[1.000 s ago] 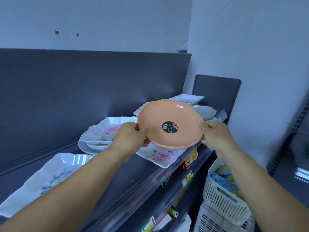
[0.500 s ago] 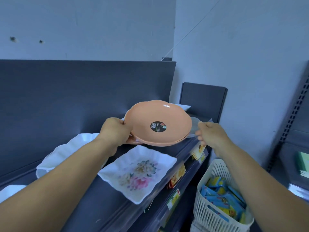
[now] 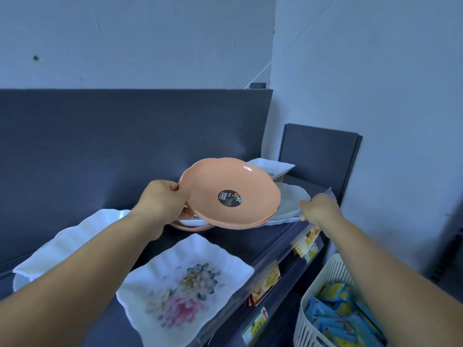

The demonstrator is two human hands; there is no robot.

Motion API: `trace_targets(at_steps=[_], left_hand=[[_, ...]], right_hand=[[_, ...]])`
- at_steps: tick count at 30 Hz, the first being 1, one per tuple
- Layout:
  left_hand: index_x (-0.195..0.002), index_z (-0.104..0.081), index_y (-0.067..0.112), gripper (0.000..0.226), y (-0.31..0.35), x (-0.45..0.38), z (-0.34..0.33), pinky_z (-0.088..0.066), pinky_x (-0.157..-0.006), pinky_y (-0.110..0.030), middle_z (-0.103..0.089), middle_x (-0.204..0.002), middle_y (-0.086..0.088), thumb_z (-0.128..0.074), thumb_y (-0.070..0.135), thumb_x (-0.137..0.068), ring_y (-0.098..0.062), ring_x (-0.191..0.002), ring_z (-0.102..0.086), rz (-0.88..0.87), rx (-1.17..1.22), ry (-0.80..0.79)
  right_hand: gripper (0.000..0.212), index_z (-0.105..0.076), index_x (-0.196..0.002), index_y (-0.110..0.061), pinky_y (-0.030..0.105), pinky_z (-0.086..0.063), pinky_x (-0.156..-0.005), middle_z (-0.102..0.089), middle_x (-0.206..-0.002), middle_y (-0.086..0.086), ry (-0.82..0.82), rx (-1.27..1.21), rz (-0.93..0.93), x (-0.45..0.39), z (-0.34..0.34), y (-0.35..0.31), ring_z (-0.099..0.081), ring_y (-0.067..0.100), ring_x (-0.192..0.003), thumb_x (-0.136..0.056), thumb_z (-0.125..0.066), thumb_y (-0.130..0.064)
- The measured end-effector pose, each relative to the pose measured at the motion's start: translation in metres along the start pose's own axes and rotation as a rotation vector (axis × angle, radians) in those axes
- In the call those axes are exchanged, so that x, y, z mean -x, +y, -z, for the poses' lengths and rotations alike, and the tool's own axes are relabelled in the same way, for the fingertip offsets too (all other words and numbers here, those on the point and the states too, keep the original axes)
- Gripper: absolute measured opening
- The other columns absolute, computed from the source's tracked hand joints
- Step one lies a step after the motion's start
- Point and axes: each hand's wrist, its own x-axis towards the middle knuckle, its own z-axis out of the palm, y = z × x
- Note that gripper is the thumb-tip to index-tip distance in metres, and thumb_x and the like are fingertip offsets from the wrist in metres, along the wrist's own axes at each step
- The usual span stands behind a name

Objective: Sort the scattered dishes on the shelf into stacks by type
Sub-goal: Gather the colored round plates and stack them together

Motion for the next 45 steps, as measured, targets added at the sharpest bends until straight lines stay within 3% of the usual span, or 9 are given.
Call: trace_targets(at_steps=[5,12,16,18,29,33,35,40,45], left_hand=[[-0.086,-0.065,-0.011,0.033,-0.001,0.002,-0.003,-0.058,-0.088,-0.042,-0.074,-0.086,-0.023,-0.049,0.015,-0.094,-0.035,-0.079,-0.074,0.003,0.004,0.003],[-0.086,-0.063,-0.014,0.034,-0.007,0.006,0.009,-0.058,-0.086,-0.042,-0.073,-0.081,-0.023,-0.050,0.017,-0.093,-0.034,-0.073,-0.074,-0.001,-0.007,0.024],[-0.083,-0.064,-0.001,0.029,-0.011,0.014,0.025,-0.053,-0.047,-0.014,-0.068,-0.075,-0.020,-0.050,0.021,-0.096,-0.012,-0.039,-0.064,-0.009,-0.051,0.037],[-0.080,-0.060,0.005,0.027,-0.015,0.019,0.037,-0.045,-0.039,-0.011,-0.064,-0.074,-0.018,-0.050,0.024,-0.096,-0.010,-0.035,-0.062,-0.013,-0.062,0.052],[-0.082,-0.064,0.005,0.030,-0.052,0.054,0.118,-0.056,-0.090,-0.039,-0.069,-0.076,-0.019,-0.053,0.030,-0.094,-0.020,-0.049,-0.065,0.037,-0.032,0.085],[-0.082,-0.063,0.003,0.030,-0.071,0.069,0.141,-0.054,-0.076,-0.030,-0.064,-0.074,-0.015,-0.053,0.028,-0.095,-0.014,-0.043,-0.061,0.037,-0.007,0.093],[-0.086,-0.063,-0.007,0.027,-0.081,0.077,0.154,-0.055,-0.083,-0.034,-0.064,-0.076,-0.016,-0.047,0.015,-0.092,-0.021,-0.055,-0.066,0.053,0.021,0.095],[-0.082,-0.062,-0.005,0.022,-0.099,0.100,0.189,-0.058,-0.082,-0.040,-0.062,-0.074,-0.021,-0.045,0.007,-0.089,-0.024,-0.056,-0.067,0.050,0.086,0.135],[-0.101,-0.065,-0.012,0.029,-0.119,0.123,0.226,-0.059,-0.060,-0.025,-0.066,-0.082,-0.021,-0.042,0.005,-0.091,-0.027,-0.066,-0.065,0.030,0.115,0.172]], right_hand=[[0.031,-0.060,-0.057,0.000,0.025,-0.040,-0.053,-0.065,-0.062,0.008,0.001,-0.104,-0.044,-0.007,-0.001,0.000,-0.045,0.019,-0.040,-0.084,-0.046,-0.002],[0.029,-0.059,-0.057,0.002,0.028,-0.041,-0.054,-0.065,-0.062,0.011,0.060,-0.207,-0.027,-0.002,0.014,0.005,-0.044,0.021,-0.041,-0.083,-0.047,-0.004],[0.028,-0.058,-0.056,0.002,0.030,-0.037,-0.052,-0.061,-0.056,0.011,0.054,-0.251,-0.046,0.008,0.024,0.006,-0.041,0.022,-0.044,-0.082,-0.047,-0.002],[0.028,-0.058,-0.057,0.003,0.031,-0.038,-0.053,-0.061,-0.056,0.012,0.072,-0.273,-0.039,0.013,0.027,0.007,-0.043,0.023,-0.047,-0.082,-0.047,-0.002],[0.025,-0.058,-0.065,-0.003,0.024,-0.037,-0.045,-0.061,-0.060,0.006,0.048,-0.365,0.139,0.100,0.003,-0.045,-0.044,0.017,-0.048,-0.087,-0.046,-0.007],[0.025,-0.057,-0.064,-0.005,0.025,-0.035,-0.045,-0.058,-0.049,0.002,-0.079,-0.364,0.262,0.155,-0.025,-0.075,-0.043,0.019,-0.047,-0.086,-0.046,-0.006],[0.022,-0.061,-0.072,0.000,0.026,-0.036,-0.046,-0.058,-0.047,0.000,-0.129,-0.350,0.297,0.178,-0.039,-0.087,-0.042,0.021,-0.048,-0.085,-0.046,-0.008],[0.022,-0.063,-0.085,0.003,0.027,-0.036,-0.052,-0.057,-0.063,0.007,-0.232,-0.291,0.398,0.228,-0.067,-0.110,-0.041,0.018,-0.051,-0.086,-0.045,-0.010],[0.031,-0.062,-0.113,0.000,0.036,-0.053,-0.073,-0.061,-0.092,0.025,-0.321,-0.254,0.438,0.261,-0.095,-0.126,-0.055,0.029,-0.076,-0.093,-0.042,-0.014]])
